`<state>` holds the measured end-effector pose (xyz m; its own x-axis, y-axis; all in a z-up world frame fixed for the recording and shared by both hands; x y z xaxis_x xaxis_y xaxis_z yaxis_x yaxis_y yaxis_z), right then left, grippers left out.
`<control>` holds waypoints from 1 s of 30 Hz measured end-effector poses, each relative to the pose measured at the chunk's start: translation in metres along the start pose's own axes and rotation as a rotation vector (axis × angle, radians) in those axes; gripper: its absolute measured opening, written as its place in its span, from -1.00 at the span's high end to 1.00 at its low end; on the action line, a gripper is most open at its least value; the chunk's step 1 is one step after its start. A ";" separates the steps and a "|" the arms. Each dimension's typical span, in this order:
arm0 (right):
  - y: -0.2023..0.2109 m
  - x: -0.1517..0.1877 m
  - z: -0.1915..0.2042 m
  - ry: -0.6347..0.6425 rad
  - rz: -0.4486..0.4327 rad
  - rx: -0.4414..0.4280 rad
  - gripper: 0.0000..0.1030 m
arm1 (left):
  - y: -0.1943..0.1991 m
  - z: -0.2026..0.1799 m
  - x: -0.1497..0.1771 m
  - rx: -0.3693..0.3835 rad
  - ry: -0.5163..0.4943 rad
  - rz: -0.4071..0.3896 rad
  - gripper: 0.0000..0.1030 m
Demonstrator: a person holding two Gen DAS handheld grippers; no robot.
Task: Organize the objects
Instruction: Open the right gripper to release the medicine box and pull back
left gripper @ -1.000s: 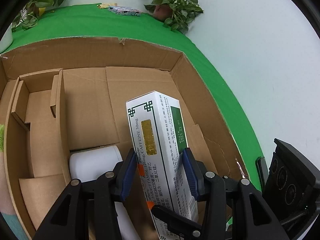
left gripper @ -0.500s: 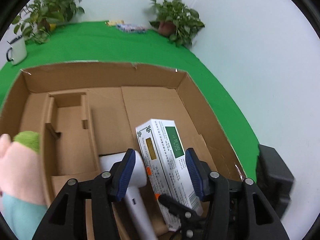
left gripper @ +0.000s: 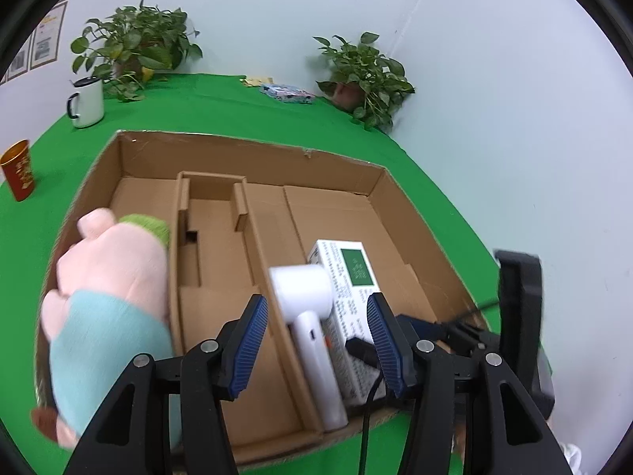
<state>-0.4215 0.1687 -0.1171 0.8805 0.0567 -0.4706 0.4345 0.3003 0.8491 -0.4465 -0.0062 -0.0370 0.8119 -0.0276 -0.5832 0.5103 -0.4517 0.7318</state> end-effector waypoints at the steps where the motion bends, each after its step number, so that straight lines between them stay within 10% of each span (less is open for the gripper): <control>1: -0.002 -0.001 0.000 -0.002 0.003 -0.002 -0.55 | 0.002 0.001 0.002 -0.007 -0.002 -0.003 0.01; 22: -0.012 0.009 0.013 0.169 0.046 0.031 -0.43 | 0.006 -0.016 0.034 -0.095 -0.045 -0.039 -0.07; 30: 0.061 0.041 0.024 0.197 -0.236 0.116 -0.76 | 0.038 -0.032 0.048 -0.236 -0.104 -0.166 -0.66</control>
<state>-0.3539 0.1670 -0.0790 0.7039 0.1852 -0.6857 0.6512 0.2172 0.7272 -0.3792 0.0036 -0.0257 0.6847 -0.0679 -0.7257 0.6952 -0.2381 0.6782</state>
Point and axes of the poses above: each gripper's, at about its wrist camera, not at the fingertips, and y roughly against the way its jaws point, z to its left, x to its underside, the point moved 7 cm from there along -y, roughly the way its jaws point, and after that the axes turned 6 degrees about z, right-handed, at the moved point
